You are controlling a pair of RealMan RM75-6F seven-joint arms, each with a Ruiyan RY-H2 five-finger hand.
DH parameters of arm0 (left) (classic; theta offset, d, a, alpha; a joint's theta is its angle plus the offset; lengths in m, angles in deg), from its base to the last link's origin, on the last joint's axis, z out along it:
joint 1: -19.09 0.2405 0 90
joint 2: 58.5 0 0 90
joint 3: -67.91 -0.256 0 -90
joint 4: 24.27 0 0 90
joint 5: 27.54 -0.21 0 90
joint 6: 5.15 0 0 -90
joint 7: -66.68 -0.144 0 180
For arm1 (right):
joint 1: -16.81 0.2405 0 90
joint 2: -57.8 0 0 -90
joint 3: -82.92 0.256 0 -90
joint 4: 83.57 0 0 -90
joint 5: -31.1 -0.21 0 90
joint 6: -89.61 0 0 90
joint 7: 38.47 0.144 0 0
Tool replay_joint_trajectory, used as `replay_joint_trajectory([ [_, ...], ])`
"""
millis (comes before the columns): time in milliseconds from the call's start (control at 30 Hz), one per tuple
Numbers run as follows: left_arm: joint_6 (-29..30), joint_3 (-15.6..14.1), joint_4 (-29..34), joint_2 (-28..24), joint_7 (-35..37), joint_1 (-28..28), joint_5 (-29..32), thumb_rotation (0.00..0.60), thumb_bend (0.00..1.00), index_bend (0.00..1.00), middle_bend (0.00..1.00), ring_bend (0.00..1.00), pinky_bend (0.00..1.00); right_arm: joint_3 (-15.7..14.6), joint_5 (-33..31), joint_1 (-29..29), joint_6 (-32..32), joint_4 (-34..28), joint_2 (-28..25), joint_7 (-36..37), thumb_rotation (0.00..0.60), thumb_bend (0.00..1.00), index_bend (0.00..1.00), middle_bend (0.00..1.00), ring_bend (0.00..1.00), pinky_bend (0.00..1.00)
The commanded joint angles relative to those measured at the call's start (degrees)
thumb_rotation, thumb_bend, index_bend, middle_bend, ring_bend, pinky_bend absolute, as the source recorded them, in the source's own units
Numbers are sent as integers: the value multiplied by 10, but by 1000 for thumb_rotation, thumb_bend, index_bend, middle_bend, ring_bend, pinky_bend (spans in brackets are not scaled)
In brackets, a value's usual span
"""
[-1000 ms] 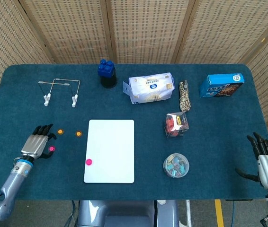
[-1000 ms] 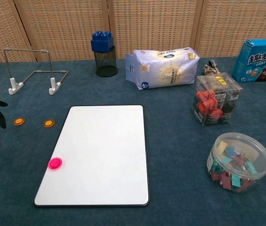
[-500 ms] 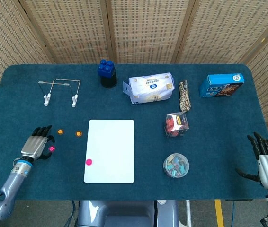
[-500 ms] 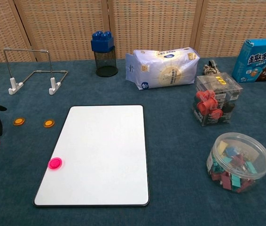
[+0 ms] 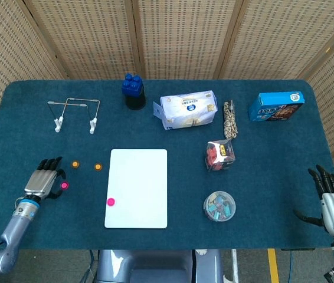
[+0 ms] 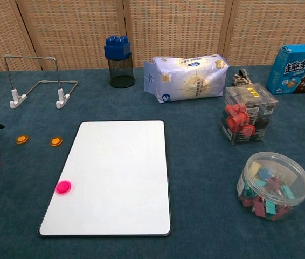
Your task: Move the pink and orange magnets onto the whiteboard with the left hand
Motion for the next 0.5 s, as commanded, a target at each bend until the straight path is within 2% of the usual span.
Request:
replay_joint_trajectory([
  [33, 0, 0, 0, 3, -4, -1, 1, 600, 320, 405, 0, 0, 0, 0, 0, 0, 0, 0, 0, 0, 600, 162, 0, 0, 0, 0],
  [167, 1, 1, 2, 4, -6, -2, 0, 600, 321, 439, 0, 0, 0, 0, -1, 0, -1, 0, 0, 1, 600, 158, 0, 0, 0, 0],
  [300, 4, 1, 5, 4, -10, -2, -2, 600, 327, 533, 0, 0, 0, 0, -1, 0, -1, -1, -1, 3, 600, 164, 0, 0, 0, 0],
  [500, 16, 6, 31, -6, -15, -3, -5, 600, 329, 544, 0, 0, 0, 0, -1, 0, -2, -2, -1, 4, 600, 160, 0, 0, 0, 0],
])
